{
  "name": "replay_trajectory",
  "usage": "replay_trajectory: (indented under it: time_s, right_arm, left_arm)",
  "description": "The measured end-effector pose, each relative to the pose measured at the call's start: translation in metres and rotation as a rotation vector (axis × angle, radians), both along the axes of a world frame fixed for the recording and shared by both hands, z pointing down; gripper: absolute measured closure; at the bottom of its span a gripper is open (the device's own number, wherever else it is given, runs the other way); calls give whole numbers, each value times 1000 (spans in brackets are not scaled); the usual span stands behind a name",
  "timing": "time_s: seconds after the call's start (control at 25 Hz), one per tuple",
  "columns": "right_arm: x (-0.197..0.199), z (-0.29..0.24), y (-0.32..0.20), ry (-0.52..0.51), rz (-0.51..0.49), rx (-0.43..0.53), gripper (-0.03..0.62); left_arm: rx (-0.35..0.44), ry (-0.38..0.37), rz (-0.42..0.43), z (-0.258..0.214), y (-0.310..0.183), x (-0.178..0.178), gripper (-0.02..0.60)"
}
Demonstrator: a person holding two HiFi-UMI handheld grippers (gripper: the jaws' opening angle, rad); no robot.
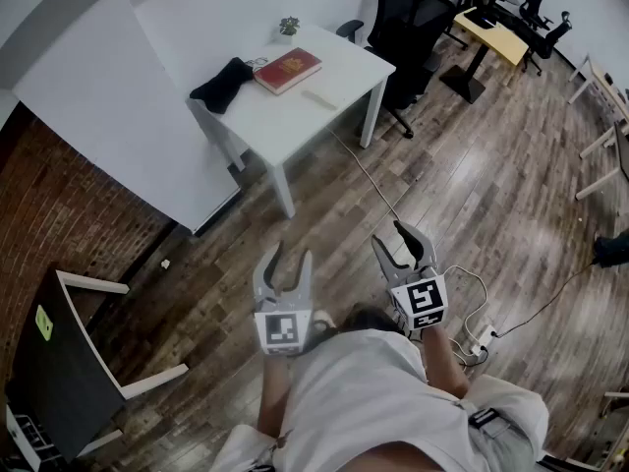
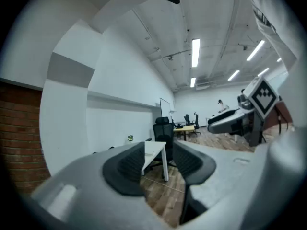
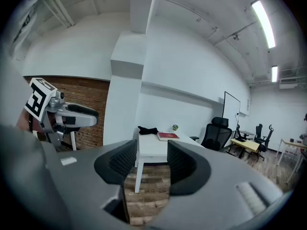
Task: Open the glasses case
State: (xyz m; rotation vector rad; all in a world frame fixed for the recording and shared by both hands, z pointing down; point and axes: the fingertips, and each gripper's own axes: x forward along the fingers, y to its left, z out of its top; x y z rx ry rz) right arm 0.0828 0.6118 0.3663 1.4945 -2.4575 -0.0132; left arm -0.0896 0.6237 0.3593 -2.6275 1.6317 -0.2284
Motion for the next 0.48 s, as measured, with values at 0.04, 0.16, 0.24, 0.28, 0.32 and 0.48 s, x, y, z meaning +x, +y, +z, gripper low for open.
replay_trajectory:
  time_s: [0.04,0.16,0.24,0.28,0.32,0.48]
  right_arm:
    - [-3,-3,1,-5,-3,2,393]
    - [-10,-6,3,-28,-11,1,392]
    - [-13,-3,2,-39,-10,-3,390]
    - [-15,-1,0,-41,-11,-4,390]
    - [-17,0,-2,-41,-13,-6,390]
    - [-23,0,-13,-35,-13,-7,390]
  left_arm:
    - [1,0,0,-1,1,0,402]
    - [5,-7,2,-1,3,-1,402]
    - [9,-7,3,1,1,-2,402]
    - [9,-6,2,2,-1,-3,400]
    - [6,-6,1,3,-3,-4,402]
    - [-5,-2,0,4,-14,-9,402]
